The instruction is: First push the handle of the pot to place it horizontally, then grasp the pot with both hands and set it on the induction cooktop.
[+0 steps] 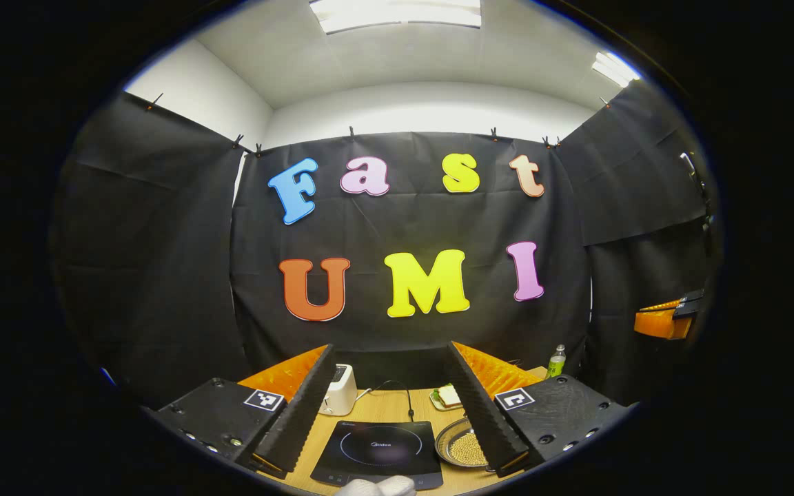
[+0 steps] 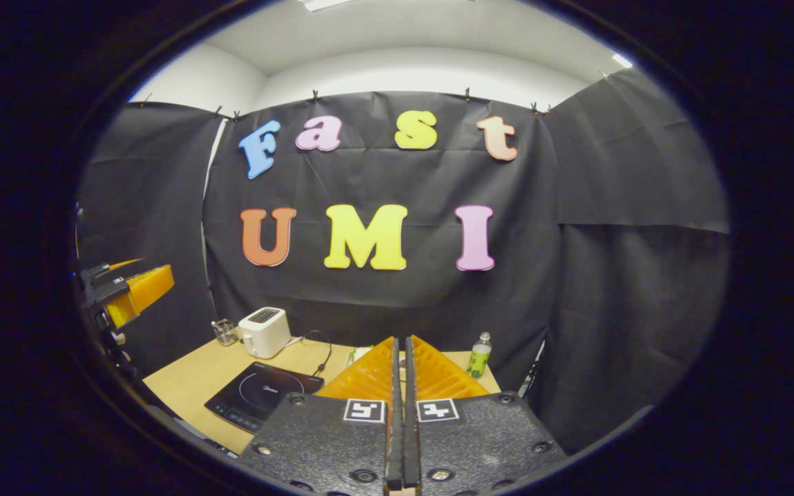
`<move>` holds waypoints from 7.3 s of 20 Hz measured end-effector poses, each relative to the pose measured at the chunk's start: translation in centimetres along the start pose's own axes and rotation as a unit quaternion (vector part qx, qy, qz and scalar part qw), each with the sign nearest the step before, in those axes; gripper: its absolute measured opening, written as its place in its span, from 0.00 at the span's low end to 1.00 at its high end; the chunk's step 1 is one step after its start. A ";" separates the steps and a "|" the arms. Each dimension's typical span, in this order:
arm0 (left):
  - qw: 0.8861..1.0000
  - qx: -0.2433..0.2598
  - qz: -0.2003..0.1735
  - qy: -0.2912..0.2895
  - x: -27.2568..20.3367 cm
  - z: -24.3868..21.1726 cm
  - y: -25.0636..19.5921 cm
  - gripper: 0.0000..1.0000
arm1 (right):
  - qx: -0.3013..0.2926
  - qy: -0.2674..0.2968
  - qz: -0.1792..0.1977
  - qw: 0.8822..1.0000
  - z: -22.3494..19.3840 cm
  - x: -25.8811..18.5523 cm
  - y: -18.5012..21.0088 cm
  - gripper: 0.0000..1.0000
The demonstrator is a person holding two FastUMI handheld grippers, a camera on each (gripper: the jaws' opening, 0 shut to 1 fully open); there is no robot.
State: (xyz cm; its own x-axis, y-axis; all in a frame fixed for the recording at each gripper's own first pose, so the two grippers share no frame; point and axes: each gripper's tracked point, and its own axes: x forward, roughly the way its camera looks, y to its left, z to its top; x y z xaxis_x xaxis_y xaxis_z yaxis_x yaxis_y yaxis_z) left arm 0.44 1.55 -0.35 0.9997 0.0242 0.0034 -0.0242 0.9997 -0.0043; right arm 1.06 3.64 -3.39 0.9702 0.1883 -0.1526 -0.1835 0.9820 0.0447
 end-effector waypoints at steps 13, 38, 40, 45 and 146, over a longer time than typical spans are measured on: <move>1.000 -0.001 0.013 0.006 -0.3 -0.7 1.2 0.95 | 0.007 0.115 0.095 0.989 -9.3 3.8 8.5 0.04; 0.996 0.017 0.077 0.043 -0.9 -3.0 5.9 0.96 | 0.008 0.363 0.137 0.922 -36.4 7.4 16.1 0.04; 0.995 0.017 0.081 0.048 -1.0 -3.2 6.1 0.96 | 0.013 0.373 0.130 0.919 -37.1 7.5 15.5 0.04; 0.995 0.016 0.088 0.050 -0.9 -3.4 6.6 0.96 | 0.028 0.386 0.130 0.913 -38.0 8.1 14.4 0.04; 0.978 -0.035 -0.017 0.206 11.7 -23.2 -9.1 0.97 | -0.044 0.320 -0.009 0.947 -31.3 16.6 -16.5 0.81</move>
State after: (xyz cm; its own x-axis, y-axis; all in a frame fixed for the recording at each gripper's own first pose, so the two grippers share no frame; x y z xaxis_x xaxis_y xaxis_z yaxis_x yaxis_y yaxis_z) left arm 12.46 -7.38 -23.48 0.9172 -0.0271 -0.3975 -0.0052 0.9968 -0.0799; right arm 15.20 -8.98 -37.53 0.6845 0.1148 -0.7199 -0.2071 0.9775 -0.0411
